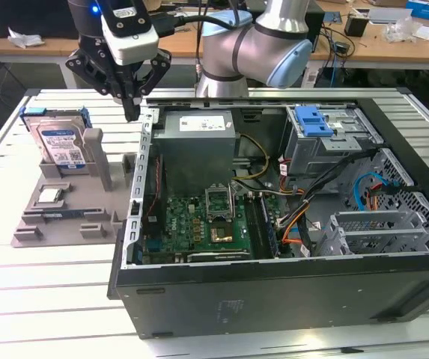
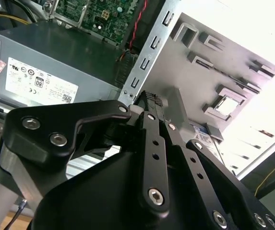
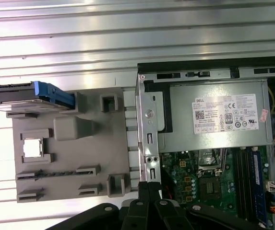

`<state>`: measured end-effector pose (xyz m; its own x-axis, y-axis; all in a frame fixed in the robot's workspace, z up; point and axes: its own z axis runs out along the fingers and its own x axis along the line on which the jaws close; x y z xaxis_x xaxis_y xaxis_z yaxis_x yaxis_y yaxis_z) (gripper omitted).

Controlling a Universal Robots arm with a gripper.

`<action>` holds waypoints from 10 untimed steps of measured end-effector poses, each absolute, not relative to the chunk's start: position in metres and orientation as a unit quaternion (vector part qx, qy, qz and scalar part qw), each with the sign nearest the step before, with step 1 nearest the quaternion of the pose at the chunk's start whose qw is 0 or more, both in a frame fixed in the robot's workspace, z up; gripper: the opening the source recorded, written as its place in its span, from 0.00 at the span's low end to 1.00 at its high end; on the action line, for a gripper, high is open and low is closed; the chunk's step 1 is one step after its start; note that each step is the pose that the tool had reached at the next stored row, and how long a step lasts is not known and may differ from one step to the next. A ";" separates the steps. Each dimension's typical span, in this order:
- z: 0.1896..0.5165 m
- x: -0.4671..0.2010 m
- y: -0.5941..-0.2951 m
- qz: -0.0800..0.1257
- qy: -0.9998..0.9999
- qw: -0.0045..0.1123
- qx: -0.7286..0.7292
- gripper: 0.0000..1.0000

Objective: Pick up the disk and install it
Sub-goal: 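Reach for the disk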

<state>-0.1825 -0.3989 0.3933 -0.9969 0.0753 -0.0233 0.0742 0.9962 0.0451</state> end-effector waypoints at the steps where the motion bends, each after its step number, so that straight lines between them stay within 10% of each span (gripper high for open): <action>1: 0.393 -0.183 -0.399 0.022 0.999 0.012 0.037 0.11; 10: 0.393 -0.188 -0.399 0.022 0.999 0.012 0.037 0.11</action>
